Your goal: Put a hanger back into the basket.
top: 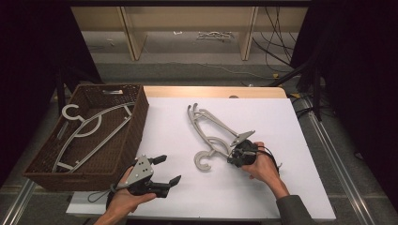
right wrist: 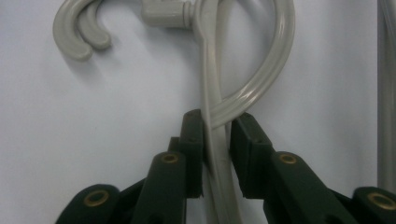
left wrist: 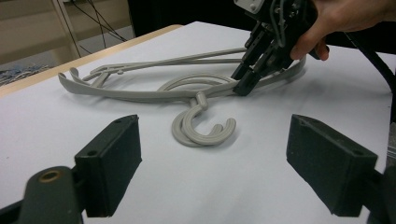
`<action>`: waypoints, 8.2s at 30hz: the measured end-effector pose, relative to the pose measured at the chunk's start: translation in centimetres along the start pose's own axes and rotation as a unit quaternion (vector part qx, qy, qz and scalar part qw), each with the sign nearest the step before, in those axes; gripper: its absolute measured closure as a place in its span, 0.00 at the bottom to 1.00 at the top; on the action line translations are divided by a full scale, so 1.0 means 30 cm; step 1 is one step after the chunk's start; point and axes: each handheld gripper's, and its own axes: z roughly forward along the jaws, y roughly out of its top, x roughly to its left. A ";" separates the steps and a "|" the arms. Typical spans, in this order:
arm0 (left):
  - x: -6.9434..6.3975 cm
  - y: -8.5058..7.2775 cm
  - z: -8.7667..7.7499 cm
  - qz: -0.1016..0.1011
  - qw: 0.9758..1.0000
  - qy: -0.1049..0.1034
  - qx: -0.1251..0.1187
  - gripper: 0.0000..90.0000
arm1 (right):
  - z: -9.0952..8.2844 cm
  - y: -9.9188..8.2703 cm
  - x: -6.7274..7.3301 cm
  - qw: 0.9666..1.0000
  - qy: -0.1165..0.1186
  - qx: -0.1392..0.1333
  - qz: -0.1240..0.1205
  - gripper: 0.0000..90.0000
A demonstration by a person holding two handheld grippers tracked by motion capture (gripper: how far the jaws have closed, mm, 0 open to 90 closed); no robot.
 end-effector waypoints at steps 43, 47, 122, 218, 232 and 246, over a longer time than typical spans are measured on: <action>0.017 -0.003 -0.015 0.009 0.999 0.041 0.014 0.25 | -0.221 0.071 0.087 0.989 -0.022 -0.090 -0.116 0.92; 0.019 -0.002 -0.013 0.024 0.999 0.046 0.018 0.25 | -0.226 0.074 0.112 0.988 -0.012 -0.091 -0.125 0.92; 0.083 0.227 0.234 0.133 0.973 -0.035 0.185 0.87 | -0.294 0.087 0.133 0.983 -0.026 -0.173 -0.057 0.43; 0.756 0.101 -0.431 0.008 0.964 0.163 0.211 0.88 | -0.218 -0.080 0.143 0.984 -0.028 -0.177 0.012 0.26; 0.833 -0.009 -0.378 -0.078 0.950 0.184 0.241 0.86 | -0.215 -0.083 0.141 0.985 -0.025 -0.172 0.014 0.26; 0.888 -0.058 -0.368 -0.095 0.942 0.229 0.225 0.68 | -0.213 -0.085 0.137 0.985 -0.027 -0.170 0.014 0.26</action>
